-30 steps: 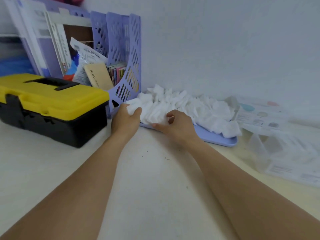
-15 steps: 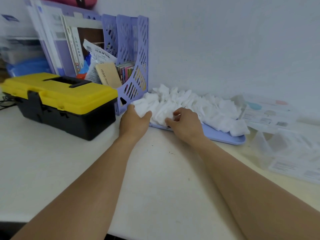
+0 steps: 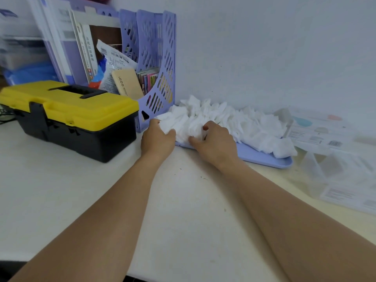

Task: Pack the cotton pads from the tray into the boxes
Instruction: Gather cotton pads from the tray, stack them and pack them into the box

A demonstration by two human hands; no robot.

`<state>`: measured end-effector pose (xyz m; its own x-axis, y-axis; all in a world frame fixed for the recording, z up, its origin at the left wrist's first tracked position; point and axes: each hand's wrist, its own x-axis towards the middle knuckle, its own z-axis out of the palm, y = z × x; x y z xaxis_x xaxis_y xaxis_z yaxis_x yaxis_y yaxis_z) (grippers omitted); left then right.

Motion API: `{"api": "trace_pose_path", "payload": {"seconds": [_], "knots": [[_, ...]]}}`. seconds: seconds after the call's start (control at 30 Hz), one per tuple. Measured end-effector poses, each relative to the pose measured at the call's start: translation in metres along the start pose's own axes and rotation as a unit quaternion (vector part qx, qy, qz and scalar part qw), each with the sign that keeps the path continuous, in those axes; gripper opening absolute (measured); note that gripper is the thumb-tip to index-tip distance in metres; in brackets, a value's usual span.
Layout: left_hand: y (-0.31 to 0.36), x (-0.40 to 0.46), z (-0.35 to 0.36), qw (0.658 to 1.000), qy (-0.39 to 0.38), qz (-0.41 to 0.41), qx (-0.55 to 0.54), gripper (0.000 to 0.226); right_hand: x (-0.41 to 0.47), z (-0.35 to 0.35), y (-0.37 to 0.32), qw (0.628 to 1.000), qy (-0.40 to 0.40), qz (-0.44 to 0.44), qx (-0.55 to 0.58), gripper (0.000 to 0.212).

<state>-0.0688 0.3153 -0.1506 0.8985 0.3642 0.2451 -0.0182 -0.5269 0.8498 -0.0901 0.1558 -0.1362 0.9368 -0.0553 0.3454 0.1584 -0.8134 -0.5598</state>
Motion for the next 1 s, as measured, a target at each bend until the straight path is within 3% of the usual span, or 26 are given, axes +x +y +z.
{"api": "trace_pose_path", "payload": {"seconds": [0.37, 0.47, 0.53, 0.63, 0.67, 0.73, 0.8, 0.83, 0.9, 1.0], "knots": [[0.006, -0.010, 0.001, 0.995, 0.056, 0.056, 0.055, 0.069, -0.002, -0.008, 0.006, 0.999, 0.020, -0.040, -0.002, 0.036], [0.011, -0.016, -0.002, 0.986, 0.088, 0.090, 0.105, 0.072, -0.001, -0.009, 0.010, 0.995, 0.050, -0.024, 0.078, 0.019], [0.014, -0.018, -0.003, 0.975, 0.125, 0.146, 0.113, 0.066, -0.002, -0.015, 0.010, 0.984, 0.069, -0.011, 0.163, 0.023], [0.025, -0.024, -0.003, 0.954, 0.144, 0.261, 0.015, 0.048, -0.010, -0.044, 0.004, 0.957, 0.070, 0.014, 0.283, 0.027], [0.034, -0.030, -0.002, 0.956, 0.110, 0.264, -0.064, 0.043, -0.014, -0.058, 0.005, 0.944, 0.048, 0.028, 0.324, 0.025], [0.064, -0.046, -0.003, 0.950, -0.037, 0.153, -0.269, 0.034, -0.024, -0.084, 0.009, 0.912, -0.039, 0.052, 0.404, 0.026], [0.093, -0.062, 0.002, 0.893, -0.224, -0.006, -0.390, 0.023, -0.037, -0.110, 0.020, 0.882, -0.126, 0.071, 0.449, 0.023], [0.105, -0.070, 0.008, 0.874, -0.288, -0.039, -0.390, 0.020, -0.043, -0.122, 0.028, 0.877, -0.148, 0.084, 0.448, 0.019], [0.117, -0.081, 0.026, 0.864, -0.345, -0.060, -0.361, 0.017, -0.052, -0.144, 0.044, 0.902, -0.145, 0.097, 0.394, 0.012], [0.138, -0.108, 0.056, 0.805, -0.447, -0.125, -0.370, 0.030, -0.063, -0.176, 0.070, 0.945, -0.070, 0.094, 0.306, 0.015]]}}
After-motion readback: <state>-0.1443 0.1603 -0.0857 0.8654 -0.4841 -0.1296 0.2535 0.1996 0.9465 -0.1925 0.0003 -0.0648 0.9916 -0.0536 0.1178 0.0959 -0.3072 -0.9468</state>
